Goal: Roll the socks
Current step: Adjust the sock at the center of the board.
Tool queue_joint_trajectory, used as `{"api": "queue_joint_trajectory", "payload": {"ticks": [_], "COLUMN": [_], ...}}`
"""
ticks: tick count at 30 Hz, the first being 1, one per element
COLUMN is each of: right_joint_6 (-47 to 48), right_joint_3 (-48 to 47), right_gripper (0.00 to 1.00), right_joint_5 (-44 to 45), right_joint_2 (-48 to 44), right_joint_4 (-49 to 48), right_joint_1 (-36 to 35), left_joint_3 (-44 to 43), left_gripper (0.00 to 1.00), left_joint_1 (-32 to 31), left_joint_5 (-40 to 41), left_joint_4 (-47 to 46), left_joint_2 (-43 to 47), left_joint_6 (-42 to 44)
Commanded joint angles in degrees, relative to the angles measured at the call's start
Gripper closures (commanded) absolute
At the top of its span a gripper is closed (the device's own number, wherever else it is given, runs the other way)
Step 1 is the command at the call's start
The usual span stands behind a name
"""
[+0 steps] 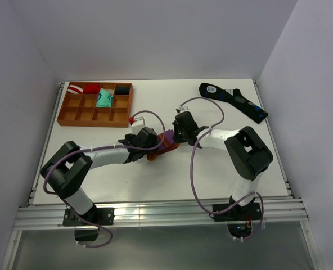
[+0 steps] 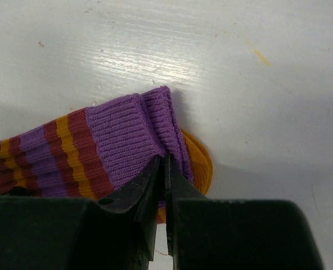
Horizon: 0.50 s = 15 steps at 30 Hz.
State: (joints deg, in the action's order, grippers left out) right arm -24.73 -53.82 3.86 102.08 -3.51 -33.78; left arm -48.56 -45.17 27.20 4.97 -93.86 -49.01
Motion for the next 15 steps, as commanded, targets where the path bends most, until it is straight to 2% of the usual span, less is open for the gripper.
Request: {"api": "queue_joint_trajectory", "payload": {"ticks": [1,5,8,12,15], "right_joint_6": [4.9,7.4,9.3,11.5,12.5], "right_joint_3": [-1.8,-4.3,-6.0,-7.4,-8.4], "right_gripper": [0.87,0.86,0.86,0.85,0.85], "right_joint_5": [-1.8,-3.6,-5.7,-6.6,-6.1], "right_joint_2": [3.6,4.8,5.4,5.8,5.9], "right_joint_4": [5.5,6.0,7.0,8.7,9.8], "right_joint_1": [-0.5,-0.6,-0.7,-0.8,-0.9], "left_joint_3": [-1.1,-4.7,-8.1,-10.2,-9.2], "left_gripper": [0.18,0.22,0.31,0.52,0.59], "left_joint_1": [0.2,0.3,0.3,0.3,0.3], "left_joint_5": [1.9,4.5,6.4,7.3,7.1], "left_joint_4": [1.0,5.7,10.9,14.4,13.7], "left_joint_2": [-0.7,-2.8,-5.1,-6.7,-5.9], "left_joint_6": [-0.8,-1.9,-2.3,-2.4,-2.0]}}
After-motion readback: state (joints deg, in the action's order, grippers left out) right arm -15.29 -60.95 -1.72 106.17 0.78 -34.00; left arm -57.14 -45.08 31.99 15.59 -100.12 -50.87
